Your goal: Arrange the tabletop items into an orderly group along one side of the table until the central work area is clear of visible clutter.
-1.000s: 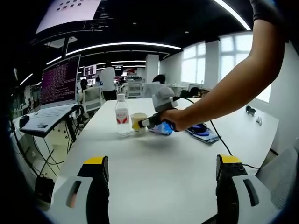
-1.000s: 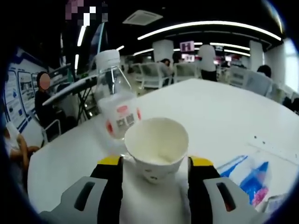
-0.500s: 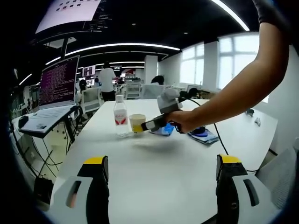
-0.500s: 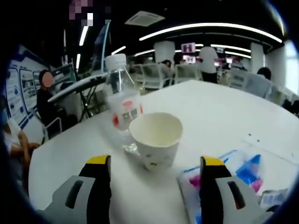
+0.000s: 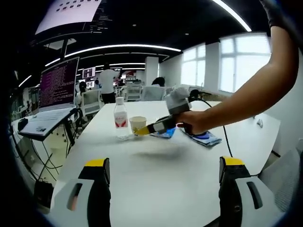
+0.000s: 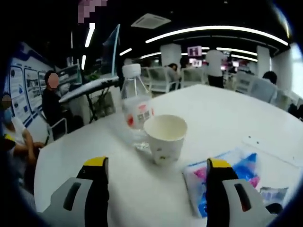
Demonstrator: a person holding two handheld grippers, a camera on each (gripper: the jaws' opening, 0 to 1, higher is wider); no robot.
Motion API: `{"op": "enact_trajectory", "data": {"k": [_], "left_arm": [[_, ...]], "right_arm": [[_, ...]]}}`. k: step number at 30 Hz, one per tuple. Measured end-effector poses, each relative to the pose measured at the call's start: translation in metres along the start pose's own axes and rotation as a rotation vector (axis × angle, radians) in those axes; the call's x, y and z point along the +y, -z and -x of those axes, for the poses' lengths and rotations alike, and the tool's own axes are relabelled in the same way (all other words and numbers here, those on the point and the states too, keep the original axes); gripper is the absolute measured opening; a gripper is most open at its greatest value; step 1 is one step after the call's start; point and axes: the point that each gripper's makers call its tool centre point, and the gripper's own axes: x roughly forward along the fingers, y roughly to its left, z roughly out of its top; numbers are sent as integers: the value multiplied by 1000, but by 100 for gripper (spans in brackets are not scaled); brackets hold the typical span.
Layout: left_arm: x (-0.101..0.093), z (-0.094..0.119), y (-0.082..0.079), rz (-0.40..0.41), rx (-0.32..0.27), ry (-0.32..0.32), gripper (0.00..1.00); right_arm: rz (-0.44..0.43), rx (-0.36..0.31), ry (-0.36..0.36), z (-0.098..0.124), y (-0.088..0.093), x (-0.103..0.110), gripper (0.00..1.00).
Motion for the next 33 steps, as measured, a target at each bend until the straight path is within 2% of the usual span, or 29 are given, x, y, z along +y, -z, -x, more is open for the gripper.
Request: {"op": "enact_trajectory", "data": {"k": [6, 16, 28, 33], "left_arm": [[0, 0, 0, 5, -1, 3, 97], [-1, -1, 3, 14, 13, 13, 98], [-8, -11, 10, 20, 64, 47, 100], [-11, -24, 7, -25, 82, 76, 100]], "right_arm": [[1, -20, -20, 18, 0, 4, 91], [-19, -5, -12, 49, 20, -3, 97], [-79, -20, 46, 95, 37, -20, 98], [-95, -31, 81, 110, 41, -33, 97]]}}
